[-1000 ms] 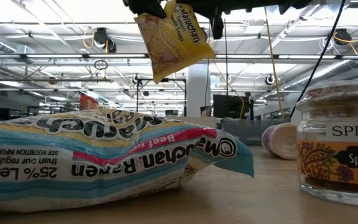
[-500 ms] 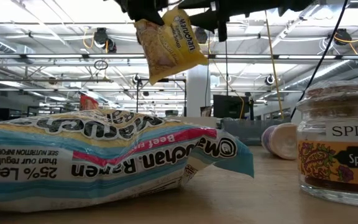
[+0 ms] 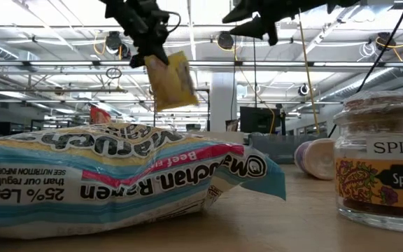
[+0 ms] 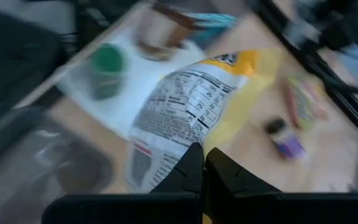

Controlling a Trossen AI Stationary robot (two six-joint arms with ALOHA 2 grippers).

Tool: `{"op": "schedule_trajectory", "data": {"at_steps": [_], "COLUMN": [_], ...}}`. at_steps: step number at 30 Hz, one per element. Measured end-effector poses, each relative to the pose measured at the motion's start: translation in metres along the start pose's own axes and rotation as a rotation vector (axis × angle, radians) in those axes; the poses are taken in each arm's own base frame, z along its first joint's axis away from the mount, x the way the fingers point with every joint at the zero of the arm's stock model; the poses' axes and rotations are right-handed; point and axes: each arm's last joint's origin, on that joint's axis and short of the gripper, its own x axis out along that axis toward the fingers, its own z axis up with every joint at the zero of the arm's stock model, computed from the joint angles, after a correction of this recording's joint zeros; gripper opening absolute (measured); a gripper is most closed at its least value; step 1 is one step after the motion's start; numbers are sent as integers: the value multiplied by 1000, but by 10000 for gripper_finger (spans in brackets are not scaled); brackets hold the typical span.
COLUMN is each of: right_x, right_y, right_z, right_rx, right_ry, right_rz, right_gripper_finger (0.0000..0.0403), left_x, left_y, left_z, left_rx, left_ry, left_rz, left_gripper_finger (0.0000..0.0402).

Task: Pick & Place Food Item
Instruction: Put the yellow noodle pack into the left black bin

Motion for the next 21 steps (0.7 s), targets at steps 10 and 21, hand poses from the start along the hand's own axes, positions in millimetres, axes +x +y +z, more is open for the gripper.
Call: {"op": "schedule_trajectory", "data": {"at_steps": [10, 21], "right_x": [-31, -47], "right_y": [-24, -35], "right_z": [14, 17], "right_rx": [-169, -200], "right_ry": [83, 147], "right_rz": [-78, -113], "right_gripper_finger": [182, 180], "left_x": [-20, -48], "left_y": [39, 23], "left_z": [0, -15], "left_rx": [-352, -562], "left_ry": [-83, -183], "left_rz": [345, 550], "left_gripper_finger": [0, 0]}}
